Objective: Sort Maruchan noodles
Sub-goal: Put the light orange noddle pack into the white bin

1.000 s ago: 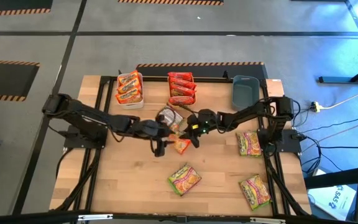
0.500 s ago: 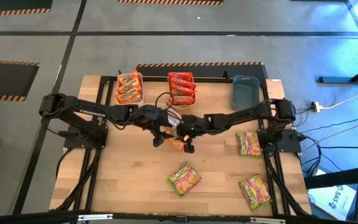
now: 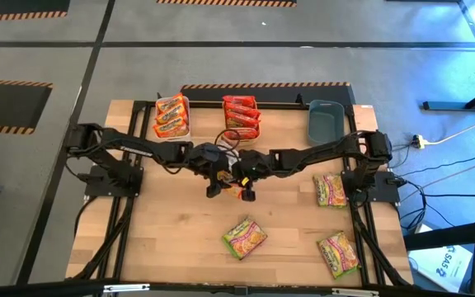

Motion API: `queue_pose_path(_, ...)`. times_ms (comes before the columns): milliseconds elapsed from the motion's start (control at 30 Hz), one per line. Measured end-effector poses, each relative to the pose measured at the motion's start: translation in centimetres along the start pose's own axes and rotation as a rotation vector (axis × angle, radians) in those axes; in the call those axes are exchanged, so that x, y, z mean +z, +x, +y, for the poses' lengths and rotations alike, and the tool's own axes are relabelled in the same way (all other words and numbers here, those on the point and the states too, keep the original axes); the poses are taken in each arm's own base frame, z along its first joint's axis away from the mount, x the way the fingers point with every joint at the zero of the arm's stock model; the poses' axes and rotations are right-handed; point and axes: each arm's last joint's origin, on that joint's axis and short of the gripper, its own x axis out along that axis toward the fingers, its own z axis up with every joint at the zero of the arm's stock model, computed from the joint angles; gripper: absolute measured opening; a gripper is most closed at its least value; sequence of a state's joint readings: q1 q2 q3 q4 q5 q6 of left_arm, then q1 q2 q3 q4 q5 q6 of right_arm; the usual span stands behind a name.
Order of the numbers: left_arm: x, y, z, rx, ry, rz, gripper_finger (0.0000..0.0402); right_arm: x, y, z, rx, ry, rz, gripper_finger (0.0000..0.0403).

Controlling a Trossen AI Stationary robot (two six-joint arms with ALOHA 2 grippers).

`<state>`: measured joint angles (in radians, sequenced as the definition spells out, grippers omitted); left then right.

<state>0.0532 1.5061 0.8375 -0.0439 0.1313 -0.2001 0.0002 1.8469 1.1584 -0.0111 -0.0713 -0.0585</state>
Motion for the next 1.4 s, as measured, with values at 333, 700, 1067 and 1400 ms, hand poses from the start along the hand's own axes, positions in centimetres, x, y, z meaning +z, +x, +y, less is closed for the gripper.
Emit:
queue_pose_path(333, -0.1, 0.3, 0.1, -0.007, 0.021, 0.012, 0.0226, 0.0, 0.0, 0.1, 0.025, 0.005, -0.002, 0.0066)
queue_pose_path(700, -0.1, 0.3, -0.1, -0.010, 0.073, 0.013, 0.0106, 0.1, 0.0, 0.1, 0.021, 0.050, -0.007, 0.0067)
queue_pose_path(1067, -0.2, 0.3, 0.1, 0.036, 0.099, 0.016, 0.0082, 0.3, -1.0, 0.1, 0.006, 0.056, 0.025, 0.0105)
queue_pose_path(1400, 0.2, -1.9, -0.1, 0.107, 0.127, 0.008, 0.0038, 1.8, -5.7, 0.3, -0.007, 0.029, 0.079, 0.0105)
